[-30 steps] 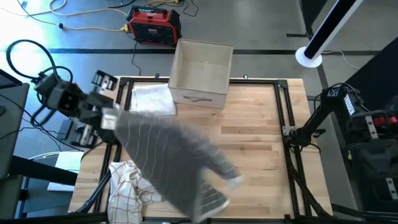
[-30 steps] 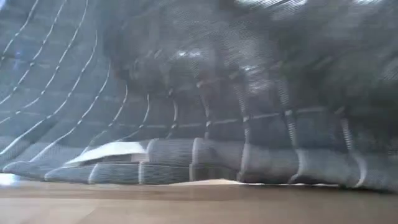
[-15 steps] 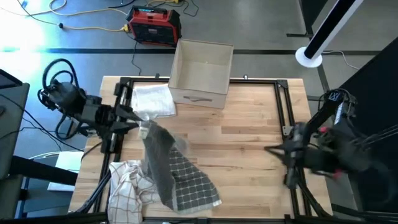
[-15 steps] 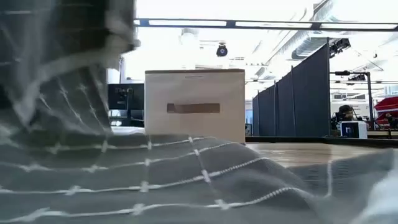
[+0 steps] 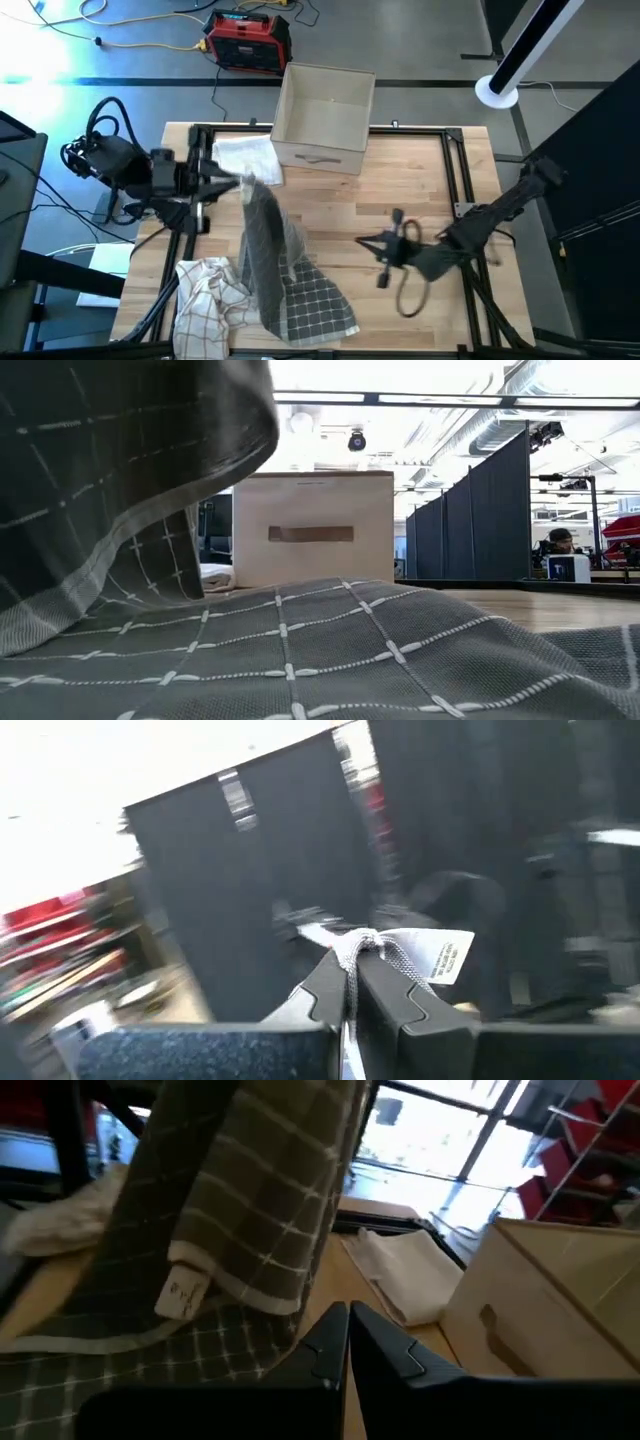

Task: Fold towel
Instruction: Fold the gray towel

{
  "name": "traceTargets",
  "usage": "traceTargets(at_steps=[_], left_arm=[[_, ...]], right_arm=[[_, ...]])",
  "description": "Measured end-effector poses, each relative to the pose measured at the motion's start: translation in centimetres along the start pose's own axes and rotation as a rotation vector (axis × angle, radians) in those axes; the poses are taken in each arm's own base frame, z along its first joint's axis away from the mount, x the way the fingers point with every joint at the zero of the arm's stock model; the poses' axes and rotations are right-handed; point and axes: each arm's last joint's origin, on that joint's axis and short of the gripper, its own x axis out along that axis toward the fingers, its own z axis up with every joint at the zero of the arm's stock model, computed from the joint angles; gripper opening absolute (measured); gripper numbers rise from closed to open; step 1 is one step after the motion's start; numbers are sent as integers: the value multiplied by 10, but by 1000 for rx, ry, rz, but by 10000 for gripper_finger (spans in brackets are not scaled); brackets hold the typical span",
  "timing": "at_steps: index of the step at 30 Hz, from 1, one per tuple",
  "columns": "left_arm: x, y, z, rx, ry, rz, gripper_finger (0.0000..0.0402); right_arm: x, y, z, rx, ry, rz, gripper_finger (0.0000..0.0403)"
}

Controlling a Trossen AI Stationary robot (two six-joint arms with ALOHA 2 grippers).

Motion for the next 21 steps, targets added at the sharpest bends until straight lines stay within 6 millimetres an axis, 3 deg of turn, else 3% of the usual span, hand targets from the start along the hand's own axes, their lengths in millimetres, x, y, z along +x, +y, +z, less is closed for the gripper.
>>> traceTargets(at_steps=[5, 8, 14, 17, 21], left_arm=[[1, 5, -2, 25, 54, 122, 0], [1, 6, -3, 45, 74, 145, 0], [1, 5, -6, 64, 96, 142, 0], [0, 4, -7, 56, 109, 134, 0], [0, 3, -8, 56, 120, 129, 0]], right_arm=[[46, 19, -9, -86, 0, -109, 4], [74, 27, -11, -125, 19, -150, 30], [120, 33, -19, -121, 72, -280, 138], [130, 26, -17, -68, 75, -369, 195], [139, 14, -16, -1, 80, -361, 253]])
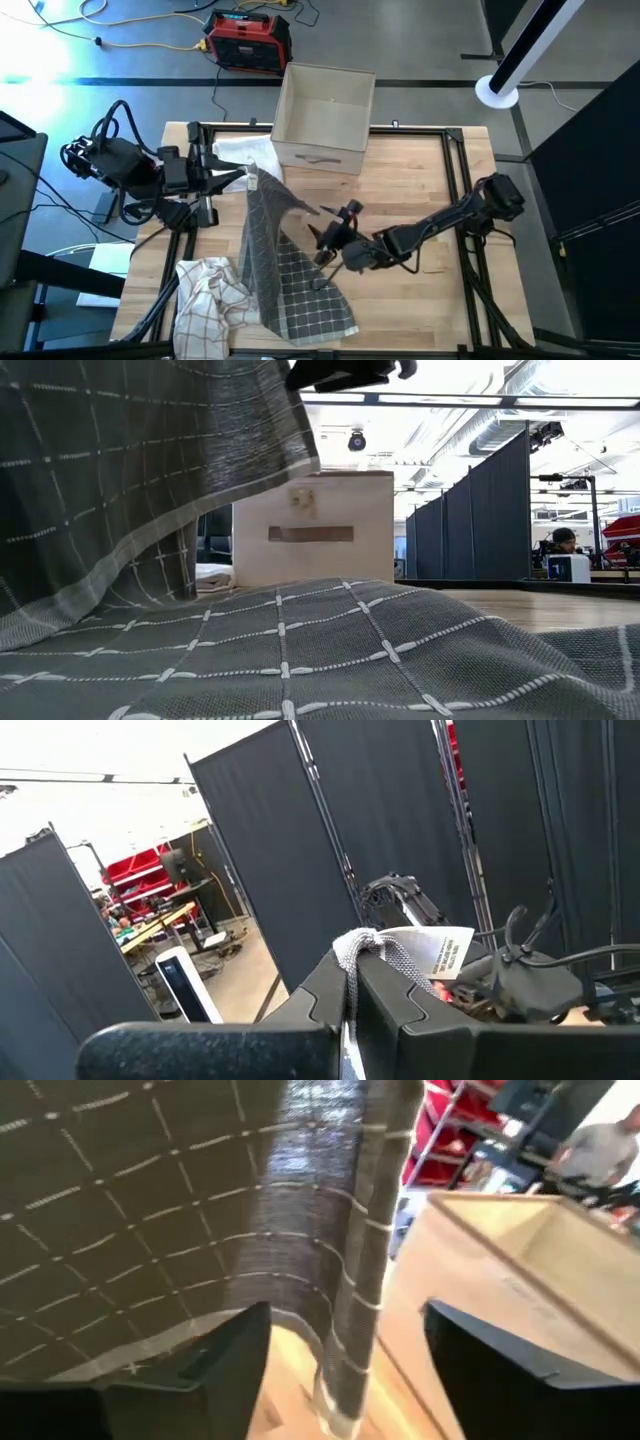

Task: Fold towel
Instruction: Fold the gray towel

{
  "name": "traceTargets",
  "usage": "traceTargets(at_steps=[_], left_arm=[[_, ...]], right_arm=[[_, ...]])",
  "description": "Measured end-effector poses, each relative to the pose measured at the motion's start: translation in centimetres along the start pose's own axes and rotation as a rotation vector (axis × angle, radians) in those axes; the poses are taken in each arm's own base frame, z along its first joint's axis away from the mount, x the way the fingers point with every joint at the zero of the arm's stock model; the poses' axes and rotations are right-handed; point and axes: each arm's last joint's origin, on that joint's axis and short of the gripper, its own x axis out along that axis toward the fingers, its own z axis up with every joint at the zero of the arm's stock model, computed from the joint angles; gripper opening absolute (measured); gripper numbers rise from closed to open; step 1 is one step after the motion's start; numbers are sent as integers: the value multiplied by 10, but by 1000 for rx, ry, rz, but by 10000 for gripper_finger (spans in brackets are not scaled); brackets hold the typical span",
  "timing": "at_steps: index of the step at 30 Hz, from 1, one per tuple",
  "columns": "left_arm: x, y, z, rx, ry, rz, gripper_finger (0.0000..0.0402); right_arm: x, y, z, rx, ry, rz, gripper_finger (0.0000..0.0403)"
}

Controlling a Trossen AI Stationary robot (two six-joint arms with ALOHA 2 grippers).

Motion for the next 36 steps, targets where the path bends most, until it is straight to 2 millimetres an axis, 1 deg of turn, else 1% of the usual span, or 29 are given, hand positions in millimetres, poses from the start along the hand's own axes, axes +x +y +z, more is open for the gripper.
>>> traceTargets(at_steps=[3, 5, 6, 9, 12, 15, 17, 20, 23, 24, 27, 30, 32, 33, 36], left_arm=[[0, 0, 0, 1, 1, -1, 0], [0, 0, 0, 1, 1, -1, 0], [0, 0, 0, 1, 1, -1, 0], [0, 0, 0, 1, -3, -9, 0], [0, -1, 0, 1, -7, -17, 0], [0, -1, 0, 2, -6, -19, 0], [-1, 0, 0, 1, -7, -18, 0], [-1, 0, 0, 1, -8, -18, 0], [-1, 0, -1, 9, 1, -22, 0], [-1, 0, -1, 12, 5, -24, 0], [-1, -1, -2, 15, 10, -26, 0], [-1, -1, -2, 10, 9, -26, 0], [-1, 0, -2, -2, 8, -25, 0], [-2, 0, -2, -6, 8, -25, 0], [-3, 1, -1, -14, 5, -24, 0]], right_arm=[[13, -5, -2, 63, 35, 127, 276], [25, -7, -6, 130, 64, 226, 280], [30, -7, -9, 146, 81, 241, 280], [41, -8, -21, 126, 117, 170, 274], [43, -9, -25, 95, 132, 125, 254], [39, -7, -27, 92, 158, 148, 220], [37, -6, -29, 104, 178, 177, 188], [36, -6, -31, 115, 203, 183, 118], [37, -6, -31, 97, 195, 175, 33], [37, -6, -29, 88, 184, 178, 17], [37, -5, -27, 92, 168, 200, 9], [33, -3, -28, 74, 173, 219, 2], [24, -3, -24, 54, 184, 234, 1], [17, -5, -20, 51, 183, 239, 0], [-15, -16, -1, 59, 159, 240, 0]])
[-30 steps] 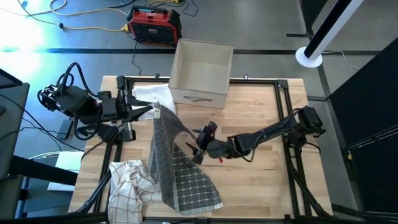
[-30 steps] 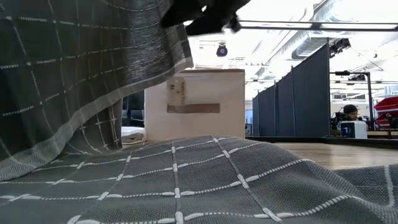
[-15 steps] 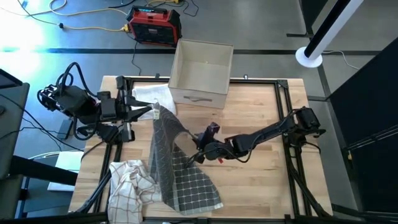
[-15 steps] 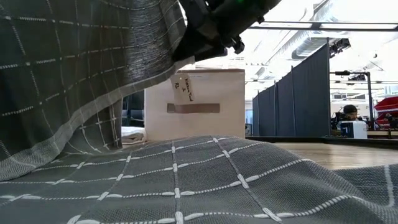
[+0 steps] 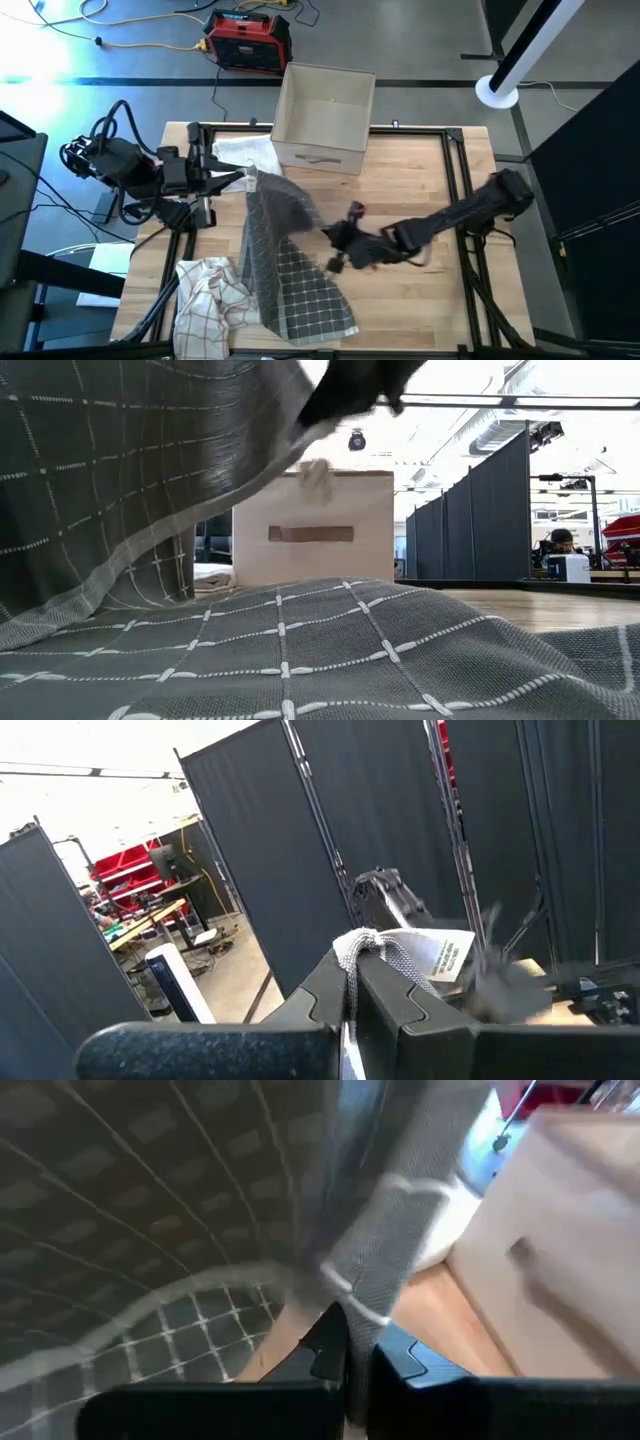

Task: Fold towel
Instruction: Fold the gray towel

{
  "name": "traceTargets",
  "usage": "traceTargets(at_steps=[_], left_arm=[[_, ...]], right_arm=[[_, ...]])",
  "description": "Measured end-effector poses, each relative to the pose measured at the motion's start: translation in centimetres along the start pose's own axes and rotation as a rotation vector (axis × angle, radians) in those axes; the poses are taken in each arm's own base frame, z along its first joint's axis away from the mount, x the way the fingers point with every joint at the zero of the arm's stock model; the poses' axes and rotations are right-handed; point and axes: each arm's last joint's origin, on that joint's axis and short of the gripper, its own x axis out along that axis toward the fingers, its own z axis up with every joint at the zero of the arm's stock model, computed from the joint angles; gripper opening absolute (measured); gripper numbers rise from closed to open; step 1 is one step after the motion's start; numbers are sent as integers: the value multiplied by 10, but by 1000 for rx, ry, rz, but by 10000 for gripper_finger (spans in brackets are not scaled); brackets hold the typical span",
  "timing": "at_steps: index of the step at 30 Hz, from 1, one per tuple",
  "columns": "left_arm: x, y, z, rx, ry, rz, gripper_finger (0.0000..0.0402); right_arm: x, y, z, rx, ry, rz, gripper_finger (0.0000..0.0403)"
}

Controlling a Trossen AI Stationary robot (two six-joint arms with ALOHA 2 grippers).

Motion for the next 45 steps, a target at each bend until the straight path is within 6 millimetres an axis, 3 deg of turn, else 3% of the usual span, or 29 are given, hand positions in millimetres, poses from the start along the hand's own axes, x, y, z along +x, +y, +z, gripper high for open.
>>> traceTargets(at_steps=[6, 14, 21, 26, 30, 38, 45], left_arm=[[0, 0, -1, 3, 7, -3, 0], [11, -14, -16, 4, 88, -25, 0], [28, -28, -27, 31, 194, 65, 0], [36, -31, -24, 65, 186, 151, 0], [34, -30, -5, 14, 71, 62, 0], [24, -41, 20, -95, -200, -222, 0], [13, -51, 35, -98, -343, -276, 0]], right_arm=[[-89, -24, 29, 46, -74, 43, 0], [-185, -99, 46, 161, -197, 37, 0], [-236, -156, 66, 133, -421, 75, 0], [-259, -179, 78, 85, -604, 170, 0], [-267, -179, 84, 58, -721, 341, 0], [-286, -145, 96, 39, -969, 811, 0], [-311, -126, 105, 45, -1145, 880, 0]])
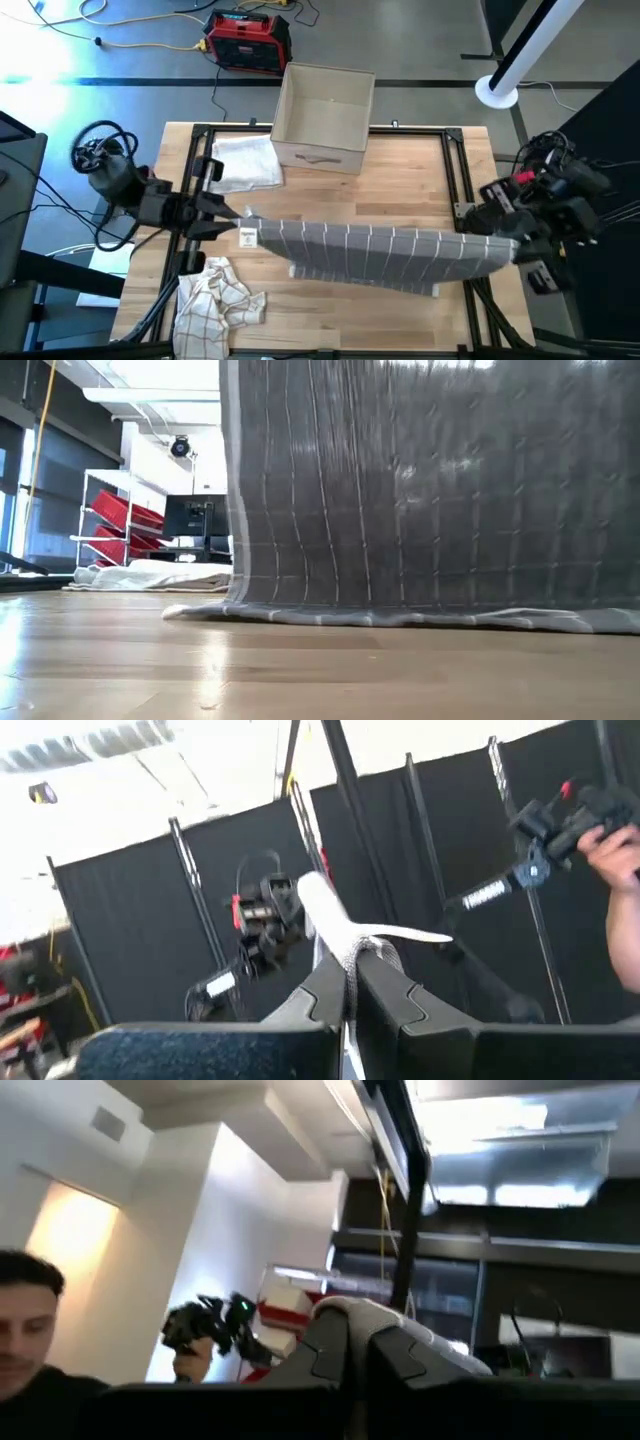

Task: Fold towel
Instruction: Fold the gray towel

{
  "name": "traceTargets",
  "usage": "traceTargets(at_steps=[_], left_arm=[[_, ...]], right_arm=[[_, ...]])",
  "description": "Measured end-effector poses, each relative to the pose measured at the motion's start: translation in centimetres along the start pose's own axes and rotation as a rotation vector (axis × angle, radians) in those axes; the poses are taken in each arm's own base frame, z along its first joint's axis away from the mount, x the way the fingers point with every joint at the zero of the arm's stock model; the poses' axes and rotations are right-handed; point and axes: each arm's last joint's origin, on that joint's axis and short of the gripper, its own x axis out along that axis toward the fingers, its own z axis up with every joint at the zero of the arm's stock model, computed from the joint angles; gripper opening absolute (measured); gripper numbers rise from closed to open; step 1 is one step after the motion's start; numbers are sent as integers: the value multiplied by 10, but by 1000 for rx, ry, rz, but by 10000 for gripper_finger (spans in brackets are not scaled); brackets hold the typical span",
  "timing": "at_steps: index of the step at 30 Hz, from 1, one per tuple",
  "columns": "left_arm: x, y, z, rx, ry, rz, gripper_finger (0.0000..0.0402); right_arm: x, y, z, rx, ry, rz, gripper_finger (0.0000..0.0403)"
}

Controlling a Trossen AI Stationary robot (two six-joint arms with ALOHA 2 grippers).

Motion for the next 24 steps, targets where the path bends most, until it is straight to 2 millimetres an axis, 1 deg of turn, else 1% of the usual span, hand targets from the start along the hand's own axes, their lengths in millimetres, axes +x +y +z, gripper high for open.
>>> traceTargets(at_steps=[4, 8, 11, 15, 18, 21, 24], left_arm=[[3, -7, 7, -5, -83, 7, 0], [7, -12, 12, -40, -155, 24, 0], [9, -17, 14, -63, -193, 28, 0], [9, -17, 16, -76, -216, 39, 0], [7, -14, 17, -51, -195, 86, 0], [7, -13, 14, 11, -117, 166, 0], [9, -11, 7, 84, -4, 241, 0]], right_arm=[[16, 14, 15, -36, -29, 47, 0], [41, 34, 26, -113, 11, 60, 0], [62, 50, 35, -198, 45, 34, 0], [84, 69, 46, -287, 134, -106, 0], [93, 74, 52, -304, 230, -241, 0], [94, 74, 49, -291, 355, -377, 0], [89, 72, 40, -268, 497, -516, 0]])
